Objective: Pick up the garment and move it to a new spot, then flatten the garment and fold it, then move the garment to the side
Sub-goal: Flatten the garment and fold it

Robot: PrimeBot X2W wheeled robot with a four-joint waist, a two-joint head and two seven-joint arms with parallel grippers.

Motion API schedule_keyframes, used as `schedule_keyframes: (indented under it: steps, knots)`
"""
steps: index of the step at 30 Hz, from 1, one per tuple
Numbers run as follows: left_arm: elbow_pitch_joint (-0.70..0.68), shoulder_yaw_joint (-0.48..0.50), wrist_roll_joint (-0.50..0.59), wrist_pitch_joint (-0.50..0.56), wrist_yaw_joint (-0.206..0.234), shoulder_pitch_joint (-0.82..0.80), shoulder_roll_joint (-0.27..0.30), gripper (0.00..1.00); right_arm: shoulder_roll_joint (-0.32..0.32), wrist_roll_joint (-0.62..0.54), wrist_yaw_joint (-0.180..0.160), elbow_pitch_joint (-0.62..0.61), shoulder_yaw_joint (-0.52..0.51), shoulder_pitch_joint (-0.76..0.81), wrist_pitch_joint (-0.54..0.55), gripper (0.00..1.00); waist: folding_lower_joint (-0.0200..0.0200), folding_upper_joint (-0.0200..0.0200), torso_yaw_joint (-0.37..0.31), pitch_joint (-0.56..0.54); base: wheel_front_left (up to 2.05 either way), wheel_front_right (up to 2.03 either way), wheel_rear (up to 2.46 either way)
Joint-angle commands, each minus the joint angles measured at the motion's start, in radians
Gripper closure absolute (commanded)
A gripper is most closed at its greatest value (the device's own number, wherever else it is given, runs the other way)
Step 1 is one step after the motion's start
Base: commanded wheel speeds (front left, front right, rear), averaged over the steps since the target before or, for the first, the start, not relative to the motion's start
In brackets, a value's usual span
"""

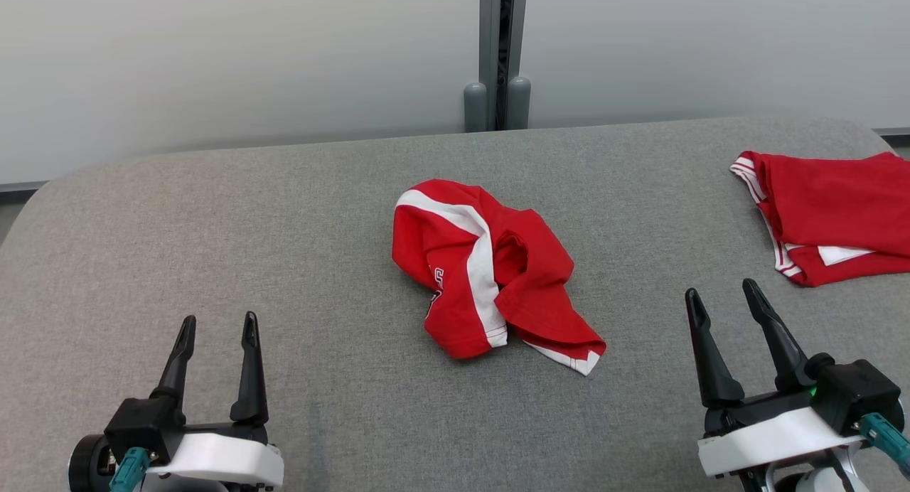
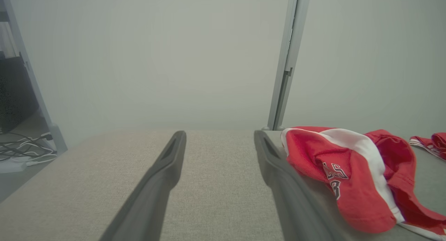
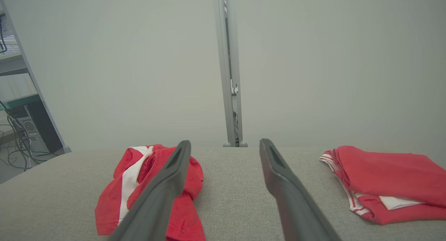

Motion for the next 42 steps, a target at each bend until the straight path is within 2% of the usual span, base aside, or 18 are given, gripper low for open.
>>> schedule_keyframes:
  steps: [1, 7, 11, 17, 21, 28, 33, 41, 42]
  knots:
    - [0.003, 0.005, 0.005, 0.000, -0.001, -0.014, 0.005, 0.00, -0.002, 0.004, 0.000, -0.001, -0.004, -0.010, -0.004, 0.00, 0.0000, -0.0001, -0.001, 0.002, 0.00, 0.00, 0.00]
    - [0.040, 0.003, -0.004, 0.000, -0.015, -0.057, 0.001, 0.00, -0.010, 0.004, 0.000, -0.008, -0.004, -0.023, -0.004, 0.00, 0.0000, -0.0001, -0.005, 0.032, 0.00, 0.00, 0.00]
    - [0.098, -0.014, -0.010, 0.000, -0.038, -0.141, -0.001, 0.00, -0.018, 0.003, 0.000, -0.017, -0.001, -0.048, -0.005, 0.00, 0.0000, -0.0001, -0.006, 0.072, 0.00, 0.00, 0.00]
    - [0.240, -0.065, -0.030, 0.003, -0.082, -0.337, -0.003, 0.00, -0.032, 0.001, 0.000, -0.028, 0.007, -0.097, -0.004, 0.00, 0.0000, -0.0001, -0.009, 0.160, 0.00, 0.00, 0.00]
    - [0.375, -0.125, -0.086, 0.031, -0.112, -0.511, -0.004, 0.00, -0.046, -0.001, 0.000, -0.033, 0.019, -0.142, -0.005, 0.00, 0.0000, -0.0001, -0.021, 0.232, 0.00, 0.00, 0.00]
    - [0.552, -0.209, -0.120, 0.044, -0.127, -0.690, -0.004, 0.00, -0.059, 0.001, 0.000, -0.044, 0.027, -0.193, -0.005, 0.00, 0.0000, -0.0001, -0.045, 0.306, 0.00, 0.00, 0.00]
    - [0.649, -0.266, -0.184, 0.037, -0.132, -0.778, -0.004, 0.00, -0.063, -0.002, 0.000, -0.049, 0.031, -0.220, -0.005, 0.00, 0.0000, -0.0001, -0.055, 0.342, 0.00, 0.00, 0.00]
    - [0.711, -0.393, -0.289, 0.051, -0.133, -0.856, -0.004, 0.00, -0.068, -0.006, 0.000, -0.059, 0.031, -0.248, -0.005, 0.00, 0.0000, -0.0001, -0.057, 0.387, 0.00, 0.00, 0.00]
    - [0.716, -0.413, -0.304, 0.059, -0.133, -0.862, -0.004, 0.04, -0.068, -0.006, 0.000, -0.060, 0.031, -0.248, -0.005, 0.00, 0.0000, -0.0001, -0.057, 0.393, 0.00, 0.00, 0.00]
